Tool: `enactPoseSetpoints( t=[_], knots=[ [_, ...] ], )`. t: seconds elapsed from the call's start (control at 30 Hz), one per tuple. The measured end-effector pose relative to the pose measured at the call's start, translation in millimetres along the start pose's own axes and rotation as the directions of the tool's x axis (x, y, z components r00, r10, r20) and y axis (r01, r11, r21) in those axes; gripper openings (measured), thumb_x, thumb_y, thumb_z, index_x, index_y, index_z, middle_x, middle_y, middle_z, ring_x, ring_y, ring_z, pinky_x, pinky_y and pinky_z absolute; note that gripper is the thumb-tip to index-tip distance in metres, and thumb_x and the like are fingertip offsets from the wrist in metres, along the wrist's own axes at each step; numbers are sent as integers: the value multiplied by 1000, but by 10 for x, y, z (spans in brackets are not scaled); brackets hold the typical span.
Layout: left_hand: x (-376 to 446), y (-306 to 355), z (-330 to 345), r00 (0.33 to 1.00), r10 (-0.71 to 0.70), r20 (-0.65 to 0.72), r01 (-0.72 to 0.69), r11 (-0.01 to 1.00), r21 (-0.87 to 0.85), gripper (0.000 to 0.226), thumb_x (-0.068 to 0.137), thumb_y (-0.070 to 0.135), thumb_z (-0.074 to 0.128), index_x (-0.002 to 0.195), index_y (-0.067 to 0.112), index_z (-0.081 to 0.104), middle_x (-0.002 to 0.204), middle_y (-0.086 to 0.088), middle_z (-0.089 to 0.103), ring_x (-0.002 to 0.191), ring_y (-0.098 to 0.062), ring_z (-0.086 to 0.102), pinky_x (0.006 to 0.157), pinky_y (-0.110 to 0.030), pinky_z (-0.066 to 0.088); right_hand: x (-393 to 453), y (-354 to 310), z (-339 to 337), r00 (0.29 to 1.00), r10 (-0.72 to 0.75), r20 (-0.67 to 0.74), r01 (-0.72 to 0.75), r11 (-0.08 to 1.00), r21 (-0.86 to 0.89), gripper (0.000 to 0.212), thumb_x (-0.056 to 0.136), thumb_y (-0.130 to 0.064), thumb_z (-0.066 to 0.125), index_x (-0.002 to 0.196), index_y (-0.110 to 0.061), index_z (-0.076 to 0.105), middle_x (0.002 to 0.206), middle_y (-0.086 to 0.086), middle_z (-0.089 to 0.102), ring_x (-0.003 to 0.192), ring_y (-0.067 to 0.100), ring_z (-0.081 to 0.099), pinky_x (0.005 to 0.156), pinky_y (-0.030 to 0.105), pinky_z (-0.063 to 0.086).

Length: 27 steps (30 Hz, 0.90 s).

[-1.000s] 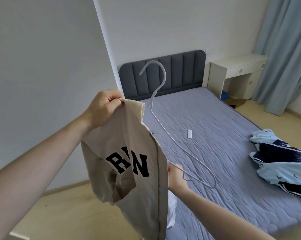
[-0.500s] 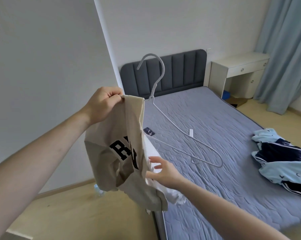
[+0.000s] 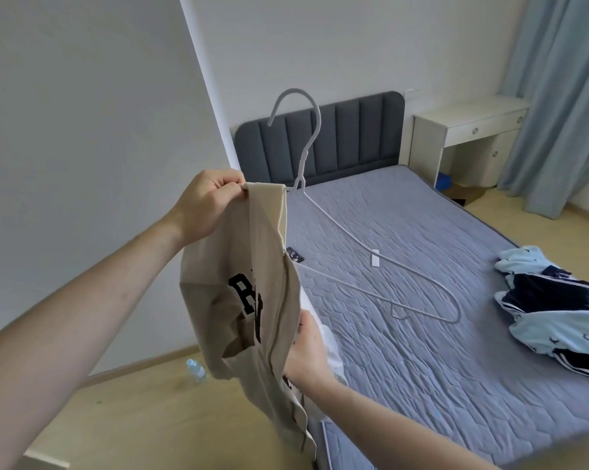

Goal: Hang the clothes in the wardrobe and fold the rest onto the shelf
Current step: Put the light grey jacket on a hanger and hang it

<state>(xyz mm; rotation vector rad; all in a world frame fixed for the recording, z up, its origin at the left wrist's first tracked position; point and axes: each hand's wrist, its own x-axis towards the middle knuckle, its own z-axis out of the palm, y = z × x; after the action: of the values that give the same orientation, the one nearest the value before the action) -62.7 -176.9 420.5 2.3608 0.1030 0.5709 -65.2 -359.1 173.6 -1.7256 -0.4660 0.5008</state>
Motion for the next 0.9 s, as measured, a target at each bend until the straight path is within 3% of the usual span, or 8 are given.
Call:
enactPoseSetpoints(
  t=[0.07, 0.13, 0.2, 0.33, 0.5, 0.63, 0.77, 0.9],
  knots=[
    [3, 13, 13, 1000, 2, 3, -2, 1000, -15, 31, 89, 18, 45, 67, -3, 43, 65, -2, 36, 65, -12, 33, 58, -22, 26, 213, 247, 44, 999, 20, 36, -21, 999, 25, 49, 77, -52, 64, 122, -40, 52, 122, -9, 62, 113, 14, 62, 98, 43, 54],
    [1, 20, 21, 1000, 8, 9, -7, 1000, -30, 31, 89, 17, 45, 67, -4, 41, 65, -4, 35, 65, -13, 32, 57, -22, 25, 338, 373, -2, 998, 38, 48, -41, 997, 63, 26, 93, -36, 60, 113, -51, 58, 118, -9, 69, 109, 14, 67, 96, 47, 57],
    [-16, 2, 5, 1000, 11, 11, -10, 999, -37, 31, 89, 16, 45, 67, -4, 41, 66, -5, 34, 65, -13, 32, 56, -21, 25, 285, 234, -153, 996, 88, 32, -90, 994, 57, 32, 97, -19, 60, 90, -50, 68, 90, -18, 74, 85, 7, 70, 79, 34, 60],
    [-107, -179, -140, 1000, -26, 15, 27, 999, -23, 33, 91, 19, 46, 68, -4, 44, 67, -6, 38, 67, -16, 35, 61, -31, 27, 343, 233, -622, 999, 24, -47, -30, 989, -141, 46, 92, -7, 64, 53, -31, 62, 47, -21, 51, 52, 1, 41, 50, 18, 31],
    [-297, -498, -271, 994, -96, 58, 95, 995, 31, 48, 88, 39, 47, 73, -7, 49, 69, -18, 41, 70, -21, 37, 69, -36, 27, 514, 47, -1650, 973, -165, -163, 121, 960, -251, 36, 90, -2, 69, 75, -33, 80, 68, -10, 73, 68, 3, 62, 56, 19, 48],
    [-342, -525, -120, 991, -77, 114, 63, 991, 121, 43, 88, 38, 48, 68, -1, 45, 64, -7, 38, 63, -18, 37, 63, -35, 27, 772, -502, -2239, 927, -295, -233, 179, 892, -416, 22, 91, -7, 72, 102, -23, 81, 83, -4, 77, 72, 11, 72, 66, 33, 63],
    [-293, -557, -3, 997, -22, 76, 1, 964, 266, 31, 91, 31, 49, 65, 13, 45, 58, 6, 41, 59, -12, 37, 59, -35, 31, 915, -1095, -2516, 886, -375, -273, 207, 846, -492, 19, 95, -17, 72, 112, -13, 79, 93, -3, 73, 79, -1, 65, 72, 26, 60],
    [-216, -632, 62, 1000, 1, 25, -12, 896, 443, 39, 97, 20, 54, 61, 31, 41, 62, 8, 50, 61, -11, 46, 59, -34, 33, 761, -1839, -2497, 806, -503, -312, 321, 815, -483, 18, 92, -16, 71, 105, -22, 81, 85, -7, 74, 68, -20, 60, 58, 0, 43]
  ],
)
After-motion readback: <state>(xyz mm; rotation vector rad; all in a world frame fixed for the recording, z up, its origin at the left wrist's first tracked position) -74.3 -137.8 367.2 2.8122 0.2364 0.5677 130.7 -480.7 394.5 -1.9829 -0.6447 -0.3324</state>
